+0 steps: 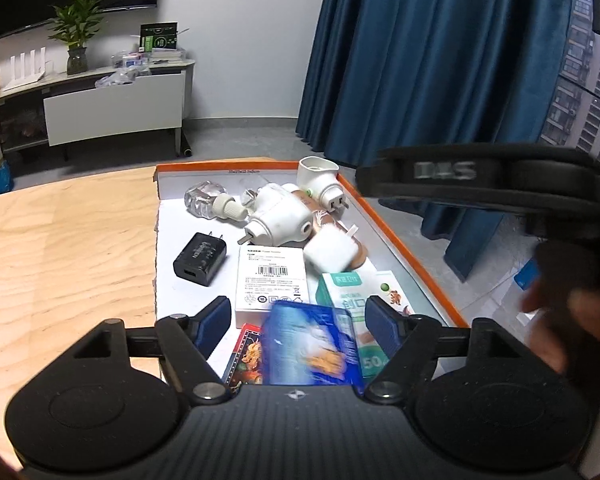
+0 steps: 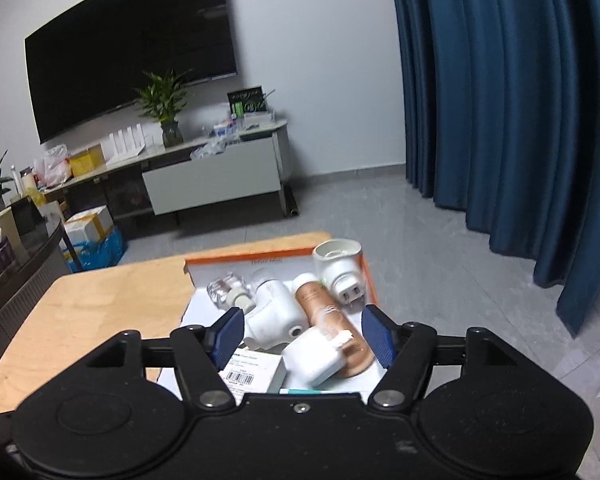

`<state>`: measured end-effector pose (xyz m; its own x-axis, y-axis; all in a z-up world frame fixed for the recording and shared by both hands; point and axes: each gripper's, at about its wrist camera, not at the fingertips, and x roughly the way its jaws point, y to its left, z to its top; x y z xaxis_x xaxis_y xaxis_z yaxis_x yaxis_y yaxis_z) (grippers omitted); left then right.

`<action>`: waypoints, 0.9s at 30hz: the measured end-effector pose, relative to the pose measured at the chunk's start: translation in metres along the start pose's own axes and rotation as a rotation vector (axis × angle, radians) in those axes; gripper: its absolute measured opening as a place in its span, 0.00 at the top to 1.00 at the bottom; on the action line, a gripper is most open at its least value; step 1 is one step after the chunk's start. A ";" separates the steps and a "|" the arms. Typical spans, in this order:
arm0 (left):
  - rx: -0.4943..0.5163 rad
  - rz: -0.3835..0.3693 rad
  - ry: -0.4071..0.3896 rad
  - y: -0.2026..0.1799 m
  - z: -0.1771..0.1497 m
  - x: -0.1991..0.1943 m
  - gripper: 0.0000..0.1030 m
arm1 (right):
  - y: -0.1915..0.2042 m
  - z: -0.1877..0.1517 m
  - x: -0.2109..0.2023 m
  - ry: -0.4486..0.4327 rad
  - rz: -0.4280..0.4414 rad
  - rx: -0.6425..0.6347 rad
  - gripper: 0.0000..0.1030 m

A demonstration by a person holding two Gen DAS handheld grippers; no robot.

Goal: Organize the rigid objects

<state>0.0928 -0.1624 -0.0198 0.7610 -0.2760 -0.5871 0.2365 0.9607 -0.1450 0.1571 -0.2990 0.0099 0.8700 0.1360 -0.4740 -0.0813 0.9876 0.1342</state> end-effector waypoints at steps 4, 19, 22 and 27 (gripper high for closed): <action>-0.015 0.013 -0.003 0.001 0.000 -0.013 0.18 | 0.000 0.001 -0.029 -0.022 -0.026 -0.006 0.23; -0.053 0.194 0.042 -0.010 -0.014 -0.079 0.00 | -0.003 -0.029 -0.102 0.089 -0.076 -0.029 0.14; -0.072 0.209 0.077 -0.007 -0.020 -0.076 0.00 | 0.002 -0.042 -0.100 0.133 -0.082 -0.045 0.14; -0.044 0.229 0.085 -0.009 -0.026 -0.079 0.00 | 0.010 -0.057 -0.097 0.178 -0.083 -0.095 0.14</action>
<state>0.0149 -0.1488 0.0074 0.7380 -0.0497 -0.6729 0.0361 0.9988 -0.0341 0.0441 -0.2978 0.0079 0.7766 0.0576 -0.6273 -0.0658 0.9978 0.0101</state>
